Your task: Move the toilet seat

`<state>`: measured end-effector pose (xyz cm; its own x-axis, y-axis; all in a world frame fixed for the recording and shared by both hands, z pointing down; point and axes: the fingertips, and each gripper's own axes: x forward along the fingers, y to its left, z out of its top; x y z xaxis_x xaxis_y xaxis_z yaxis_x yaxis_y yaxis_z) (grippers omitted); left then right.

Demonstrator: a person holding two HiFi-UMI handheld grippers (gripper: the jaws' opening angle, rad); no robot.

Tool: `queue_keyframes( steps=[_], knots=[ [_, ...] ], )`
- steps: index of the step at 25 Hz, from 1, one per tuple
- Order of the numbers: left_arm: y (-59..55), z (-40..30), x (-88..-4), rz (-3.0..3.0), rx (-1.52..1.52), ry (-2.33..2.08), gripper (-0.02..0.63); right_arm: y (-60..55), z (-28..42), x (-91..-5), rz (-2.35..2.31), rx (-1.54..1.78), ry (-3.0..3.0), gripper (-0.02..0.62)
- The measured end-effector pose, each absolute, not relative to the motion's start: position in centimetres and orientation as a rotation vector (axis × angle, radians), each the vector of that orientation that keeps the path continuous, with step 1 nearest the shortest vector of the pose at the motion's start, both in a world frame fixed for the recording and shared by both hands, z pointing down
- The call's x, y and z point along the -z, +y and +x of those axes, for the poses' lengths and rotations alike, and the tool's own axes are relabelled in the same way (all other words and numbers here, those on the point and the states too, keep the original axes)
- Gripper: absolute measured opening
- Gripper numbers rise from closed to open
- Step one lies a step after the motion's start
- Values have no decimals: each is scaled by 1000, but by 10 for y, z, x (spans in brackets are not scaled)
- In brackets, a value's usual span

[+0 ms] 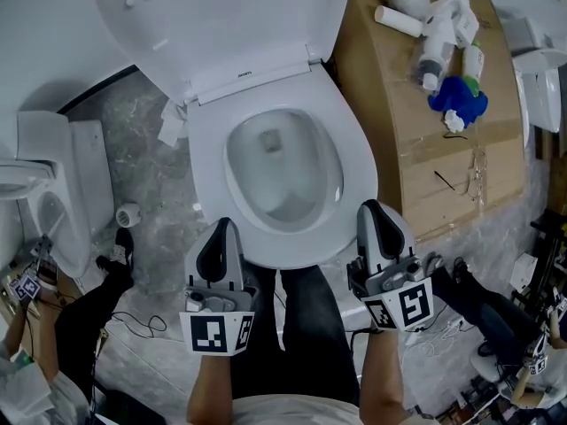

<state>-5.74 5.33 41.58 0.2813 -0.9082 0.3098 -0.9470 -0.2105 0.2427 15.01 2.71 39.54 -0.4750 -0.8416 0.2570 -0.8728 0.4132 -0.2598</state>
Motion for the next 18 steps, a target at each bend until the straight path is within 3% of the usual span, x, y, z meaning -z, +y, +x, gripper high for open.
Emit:
queue_keyframes(
  steps=[18],
  knots=[
    [32, -69, -388, 2186, -52, -1698, 11, 5, 137, -364, 1499, -487, -2671, 21]
  ],
)
